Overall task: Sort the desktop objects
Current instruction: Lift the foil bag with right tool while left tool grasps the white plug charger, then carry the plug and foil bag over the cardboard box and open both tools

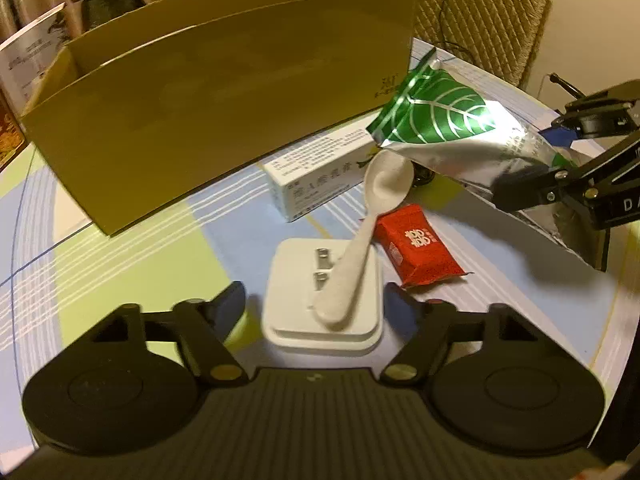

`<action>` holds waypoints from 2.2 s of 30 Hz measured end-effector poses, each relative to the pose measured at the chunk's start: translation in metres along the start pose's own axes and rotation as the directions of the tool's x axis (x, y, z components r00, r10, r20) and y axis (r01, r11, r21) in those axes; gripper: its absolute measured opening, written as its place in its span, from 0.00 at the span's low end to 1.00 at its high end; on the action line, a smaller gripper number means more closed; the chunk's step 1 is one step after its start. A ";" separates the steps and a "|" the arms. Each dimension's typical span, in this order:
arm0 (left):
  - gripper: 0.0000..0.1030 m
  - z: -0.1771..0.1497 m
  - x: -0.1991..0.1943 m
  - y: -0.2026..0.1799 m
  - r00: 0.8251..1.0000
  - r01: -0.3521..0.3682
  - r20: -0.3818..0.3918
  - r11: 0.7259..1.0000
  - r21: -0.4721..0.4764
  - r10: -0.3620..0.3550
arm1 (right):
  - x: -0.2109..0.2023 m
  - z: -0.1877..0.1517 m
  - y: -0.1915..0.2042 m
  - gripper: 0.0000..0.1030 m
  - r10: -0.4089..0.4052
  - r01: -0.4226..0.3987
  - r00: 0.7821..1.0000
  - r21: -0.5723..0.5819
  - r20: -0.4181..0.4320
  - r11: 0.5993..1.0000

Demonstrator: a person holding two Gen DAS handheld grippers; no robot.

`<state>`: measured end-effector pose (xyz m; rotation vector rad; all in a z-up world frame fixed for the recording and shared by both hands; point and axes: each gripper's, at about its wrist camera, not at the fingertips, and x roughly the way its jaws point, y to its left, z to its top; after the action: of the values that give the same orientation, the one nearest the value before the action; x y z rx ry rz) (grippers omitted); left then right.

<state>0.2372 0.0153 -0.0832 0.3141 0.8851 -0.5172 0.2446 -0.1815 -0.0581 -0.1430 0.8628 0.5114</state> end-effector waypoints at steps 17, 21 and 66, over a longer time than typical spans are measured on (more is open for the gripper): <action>0.59 -0.015 -0.050 0.027 0.986 -0.166 -0.049 0.982 -0.085 0.162 | -0.006 0.014 0.017 0.47 0.006 -0.006 0.999 -0.007 0.052 1.000; 0.59 -0.014 -0.068 0.037 0.983 -0.185 -0.029 0.976 -0.117 0.183 | -0.010 0.021 0.022 0.47 0.009 -0.009 0.996 0.007 0.083 1.000; 0.59 0.134 -0.094 0.104 0.912 -0.230 0.243 0.901 -0.368 0.332 | -0.001 0.193 0.021 0.47 -0.112 0.033 0.912 0.202 0.395 0.979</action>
<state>0.3326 0.0682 0.0770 0.0487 0.6005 -0.1291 0.3668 -0.1011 0.0703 0.1067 0.4923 0.3665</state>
